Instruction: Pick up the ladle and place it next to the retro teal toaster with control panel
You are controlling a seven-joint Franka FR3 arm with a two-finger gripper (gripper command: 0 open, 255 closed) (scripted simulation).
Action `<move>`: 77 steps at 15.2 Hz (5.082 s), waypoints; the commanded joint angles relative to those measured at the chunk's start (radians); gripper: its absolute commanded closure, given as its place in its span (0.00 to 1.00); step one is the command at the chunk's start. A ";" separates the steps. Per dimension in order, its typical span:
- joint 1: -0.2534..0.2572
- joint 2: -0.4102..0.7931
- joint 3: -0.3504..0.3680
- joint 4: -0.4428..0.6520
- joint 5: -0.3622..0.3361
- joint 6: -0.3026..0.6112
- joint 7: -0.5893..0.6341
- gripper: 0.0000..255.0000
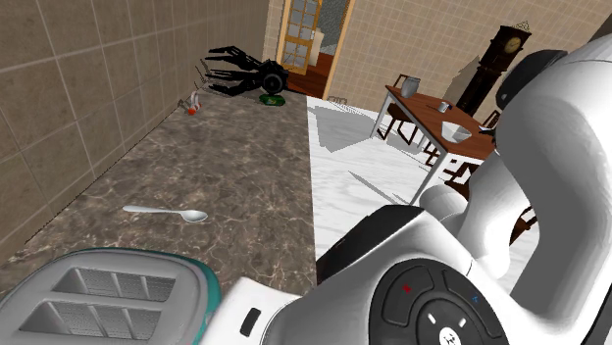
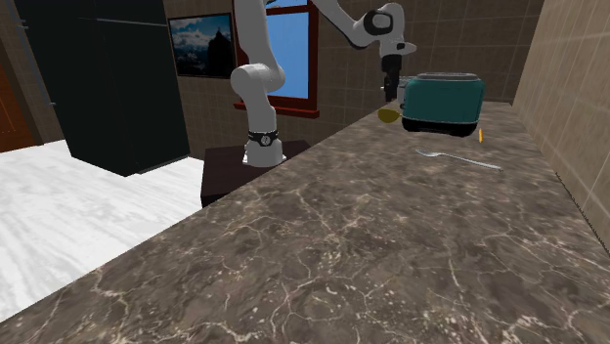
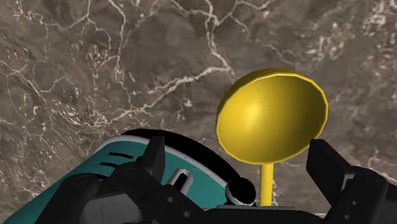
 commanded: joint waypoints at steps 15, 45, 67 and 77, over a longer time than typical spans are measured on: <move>-0.024 0.060 0.003 -0.019 -0.024 0.063 0.012 1.00; -0.036 0.013 -0.072 -0.056 0.187 0.115 -0.199 0.00; -0.051 0.001 -0.060 -0.046 0.197 0.096 -0.210 1.00; -0.048 -0.063 -0.075 0.035 0.242 -0.037 -0.254 1.00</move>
